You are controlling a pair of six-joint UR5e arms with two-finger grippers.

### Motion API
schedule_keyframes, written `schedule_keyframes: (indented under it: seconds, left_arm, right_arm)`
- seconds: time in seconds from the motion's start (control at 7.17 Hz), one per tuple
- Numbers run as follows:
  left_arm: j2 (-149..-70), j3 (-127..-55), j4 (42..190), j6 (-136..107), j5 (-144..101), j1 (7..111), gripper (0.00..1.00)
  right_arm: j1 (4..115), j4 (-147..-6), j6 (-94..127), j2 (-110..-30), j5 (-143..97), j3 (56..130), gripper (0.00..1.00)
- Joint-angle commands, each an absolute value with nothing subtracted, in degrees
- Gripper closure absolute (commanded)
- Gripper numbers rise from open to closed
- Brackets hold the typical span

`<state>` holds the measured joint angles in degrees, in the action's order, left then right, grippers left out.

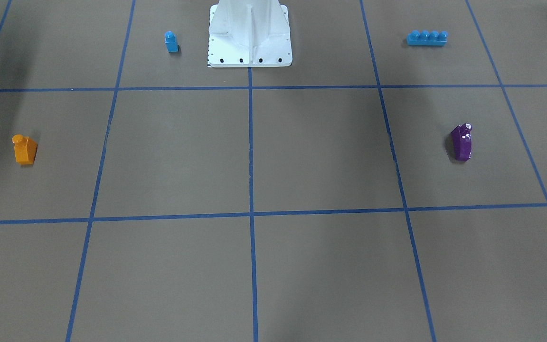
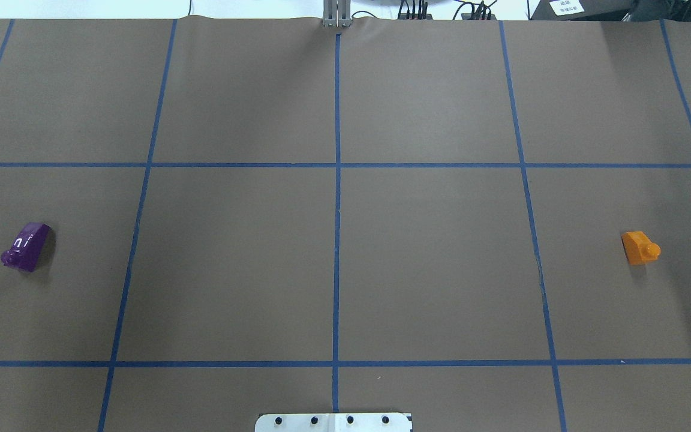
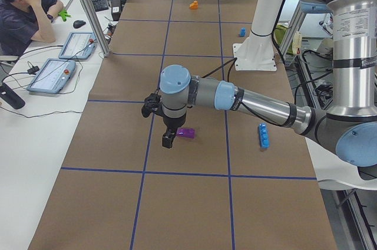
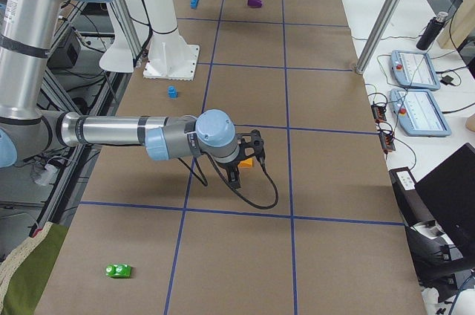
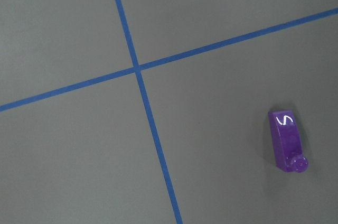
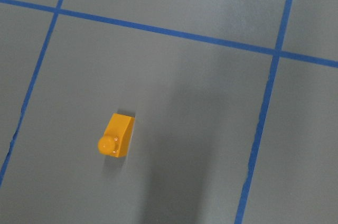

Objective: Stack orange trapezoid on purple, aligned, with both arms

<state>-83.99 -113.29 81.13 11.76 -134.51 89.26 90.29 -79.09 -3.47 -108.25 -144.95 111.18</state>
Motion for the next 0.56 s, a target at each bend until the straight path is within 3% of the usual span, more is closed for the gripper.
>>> schedule_keyframes:
  seconds: [0.0, 0.42]
  left_arm:
    - [-87.1, -113.0, 86.3, 11.3, -134.5, 88.9, 0.0]
    - [-87.8, -104.7, 105.9, 2.8, -138.6, 88.4, 0.0]
  right_arm:
    - [90.3, -76.4, 1.5, -104.8, -140.5, 111.9, 0.0]
    - [89.0, -75.5, 1.1, -102.1, -136.9, 109.8, 0.0]
